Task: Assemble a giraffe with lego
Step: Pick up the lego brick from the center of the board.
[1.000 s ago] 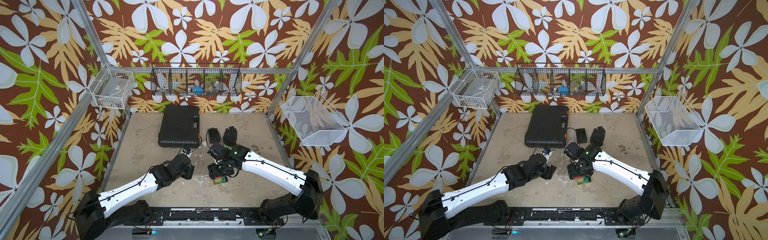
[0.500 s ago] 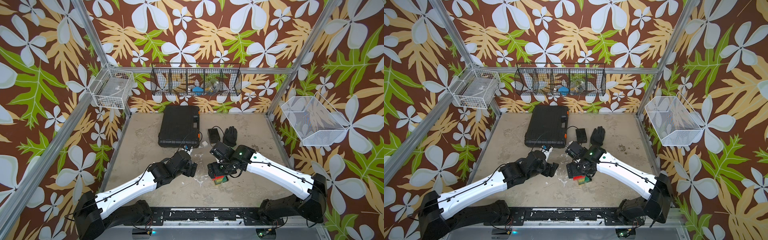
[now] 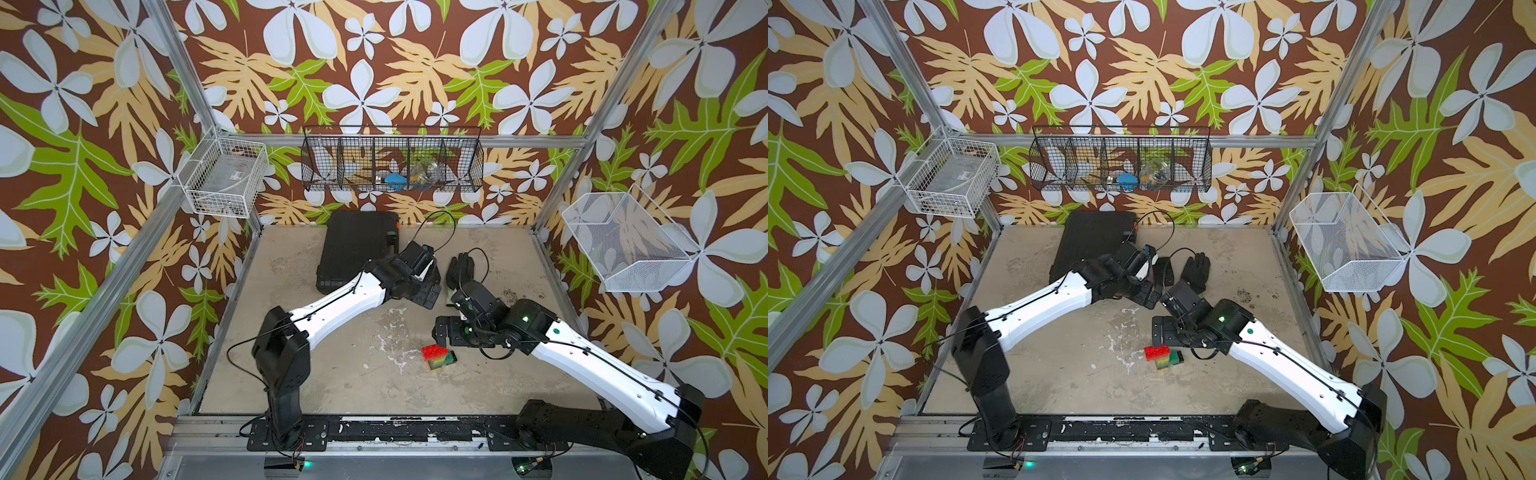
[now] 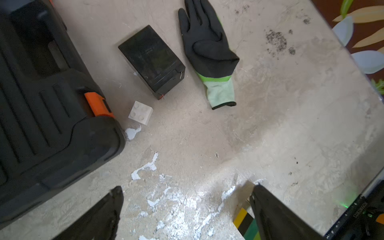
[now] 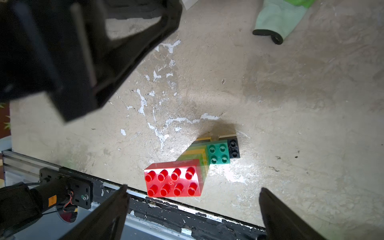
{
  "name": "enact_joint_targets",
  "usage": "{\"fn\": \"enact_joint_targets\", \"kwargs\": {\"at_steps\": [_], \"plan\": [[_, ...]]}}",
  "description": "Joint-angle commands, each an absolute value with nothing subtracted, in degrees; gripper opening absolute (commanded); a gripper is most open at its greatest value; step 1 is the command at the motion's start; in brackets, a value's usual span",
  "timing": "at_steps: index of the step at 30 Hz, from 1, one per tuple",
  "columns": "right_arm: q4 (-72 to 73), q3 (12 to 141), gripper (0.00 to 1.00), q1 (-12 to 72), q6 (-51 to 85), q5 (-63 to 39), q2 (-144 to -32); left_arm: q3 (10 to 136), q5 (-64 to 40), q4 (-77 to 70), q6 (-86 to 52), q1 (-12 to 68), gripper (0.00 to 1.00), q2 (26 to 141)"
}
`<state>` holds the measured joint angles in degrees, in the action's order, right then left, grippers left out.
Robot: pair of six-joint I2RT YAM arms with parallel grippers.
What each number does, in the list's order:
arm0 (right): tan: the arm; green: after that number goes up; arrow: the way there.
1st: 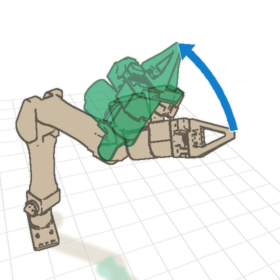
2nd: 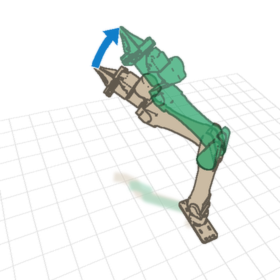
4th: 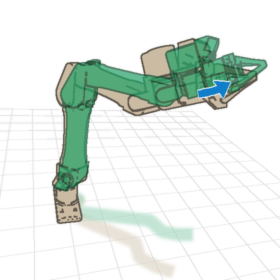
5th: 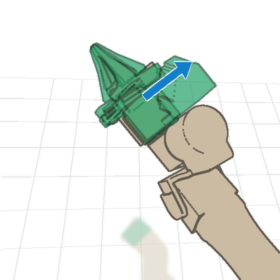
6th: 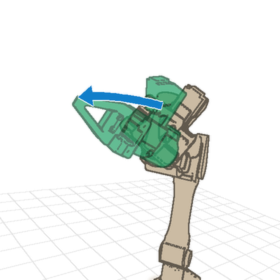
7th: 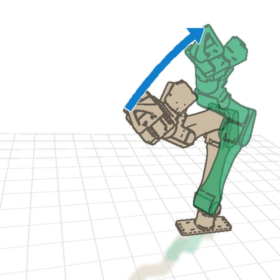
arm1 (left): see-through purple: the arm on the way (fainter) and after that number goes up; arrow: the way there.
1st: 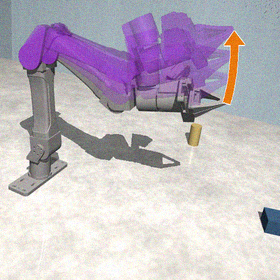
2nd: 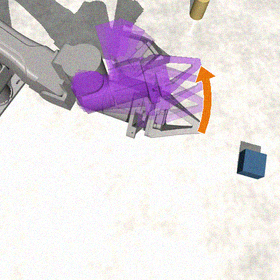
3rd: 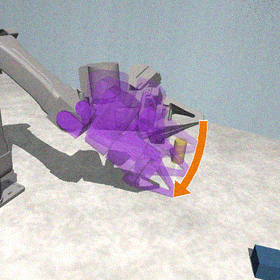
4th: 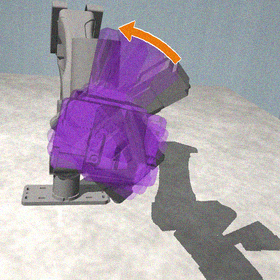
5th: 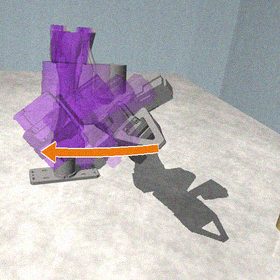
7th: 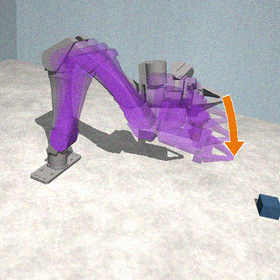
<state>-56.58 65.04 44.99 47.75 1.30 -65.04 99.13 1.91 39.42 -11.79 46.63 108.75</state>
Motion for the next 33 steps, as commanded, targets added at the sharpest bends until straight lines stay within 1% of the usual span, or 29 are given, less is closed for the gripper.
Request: {"fn": "enact_joint_targets", "kwargs": {"at_steps": [1,3,6,12,17,23,28,33], "plan": [[-57.0,63.07,1.0,42.04,49.18,3.97,-60.48,109.56,0.25,46.4,-9.76,46.12,0.99,115.97],[-57.04,61.63,1.0,38.58,48.01,3.53,-57.71,116.19,0.53,48.51,-9.8,45.43,0.99,121.42],[-56.63,60.24,1.0,33.6,44.56,1.37,-56.5,119.6,0.01,48.34,-10.93,44.03,0.98,125.8],[-55.24,61.79,1.0,29.45,36.44,-0.62,-59.88,118.07,0.9,46.07,-11.47,42.46,0.97,129.29],[-53.78,62.45,1.0,26.43,32.43,-2.77,-62.13,117.58,1.86,45.2,-10.57,41.86,0.97,132.01],[-51.98,61.13,1.0,21.89,30.5,-6.22,-62.23,118.04,3.7,43.76,-8.66,40.74,0.98,134.91],[-51.38,60.39,1.0,20.0,29.67,-7.63,-62.22,119.43,5.53,42.99,-7.42,40.26,0.98,136.58],[-51.4,60.88,1.0,18.52,28.68,-7.83,-62.75,117.32,3.56,40.34,-7.74,39.9,0.98,137.26]]}}
